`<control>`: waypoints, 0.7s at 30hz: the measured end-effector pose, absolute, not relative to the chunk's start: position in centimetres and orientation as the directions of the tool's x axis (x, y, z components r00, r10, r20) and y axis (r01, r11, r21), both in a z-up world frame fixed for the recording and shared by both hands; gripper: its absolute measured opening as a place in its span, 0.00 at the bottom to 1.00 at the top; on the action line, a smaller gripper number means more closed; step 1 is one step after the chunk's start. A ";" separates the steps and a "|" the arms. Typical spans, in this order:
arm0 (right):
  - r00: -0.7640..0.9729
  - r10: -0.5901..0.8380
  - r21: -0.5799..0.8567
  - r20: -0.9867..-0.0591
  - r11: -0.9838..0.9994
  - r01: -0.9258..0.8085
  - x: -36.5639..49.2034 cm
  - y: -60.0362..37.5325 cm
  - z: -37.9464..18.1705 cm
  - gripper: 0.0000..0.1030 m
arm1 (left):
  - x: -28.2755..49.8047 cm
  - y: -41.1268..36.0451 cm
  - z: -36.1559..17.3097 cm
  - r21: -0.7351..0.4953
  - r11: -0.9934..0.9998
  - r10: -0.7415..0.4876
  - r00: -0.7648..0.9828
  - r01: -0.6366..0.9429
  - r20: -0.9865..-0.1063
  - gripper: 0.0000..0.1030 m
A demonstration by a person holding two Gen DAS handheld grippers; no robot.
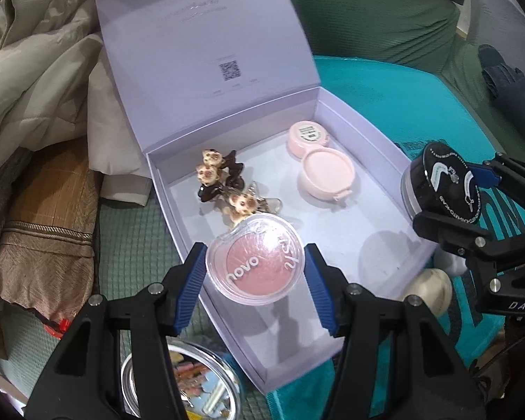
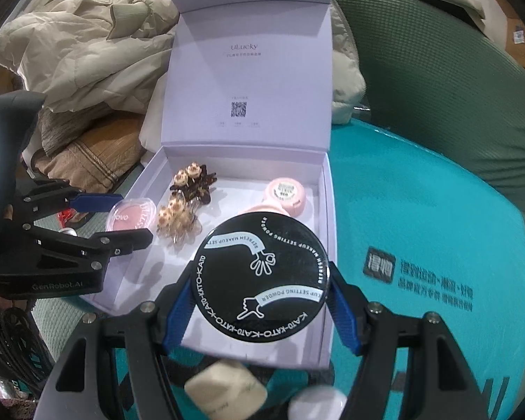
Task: Organize objects
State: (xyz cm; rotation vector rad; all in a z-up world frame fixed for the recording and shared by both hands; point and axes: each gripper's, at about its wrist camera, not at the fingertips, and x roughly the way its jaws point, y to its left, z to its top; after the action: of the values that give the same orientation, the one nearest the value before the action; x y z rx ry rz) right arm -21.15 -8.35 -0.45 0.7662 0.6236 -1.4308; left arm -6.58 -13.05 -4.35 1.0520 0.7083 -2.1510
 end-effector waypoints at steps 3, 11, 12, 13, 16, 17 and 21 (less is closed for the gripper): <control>0.054 -0.634 0.082 -0.771 -0.015 0.997 -21.4 -9.4 -0.6 0.68 | -6.6 -14.3 -4.7 -0.208 -0.637 -0.286 -0.478 0.742 -0.831 0.53; 0.051 -0.627 0.082 -0.778 -0.020 0.996 -22.4 -11.8 -1.1 0.68 | -7.6 -16.8 -4.8 -0.170 -0.625 -0.320 -0.449 0.762 -0.834 0.53; 0.051 -0.628 0.082 -0.777 -0.021 0.996 -22.6 -12.1 -1.1 0.68 | -7.9 -17.0 -4.7 -0.161 -0.627 -0.327 -0.445 0.762 -0.834 0.53; 0.051 -0.629 0.083 -0.776 -0.022 0.996 -22.7 -12.2 -1.2 0.68 | -8.1 -17.2 -4.7 -0.155 -0.629 -0.331 -0.444 0.762 -0.833 0.53; 0.051 -0.629 0.087 -0.776 -0.026 0.996 -23.1 -12.9 -1.4 0.68 | -8.8 -17.9 -4.4 -0.134 -0.635 -0.349 -0.437 0.761 -0.829 0.53; 0.053 -0.626 0.089 -0.778 -0.025 0.996 -23.3 -13.2 -1.5 0.68 | -9.1 -18.1 -4.4 -0.127 -0.635 -0.354 -0.433 0.762 -0.829 0.53; 0.088 -0.610 0.097 -0.787 0.018 0.995 -23.6 -14.1 -1.9 0.68 | -10.0 -18.9 -4.4 -0.117 -0.635 -0.357 -0.424 0.764 -0.832 0.53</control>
State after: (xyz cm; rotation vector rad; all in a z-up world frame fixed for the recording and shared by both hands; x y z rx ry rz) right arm -23.60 -14.11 -1.87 0.7694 0.6431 -1.3898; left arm -9.96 -18.94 -4.43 1.0604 0.6447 -2.0916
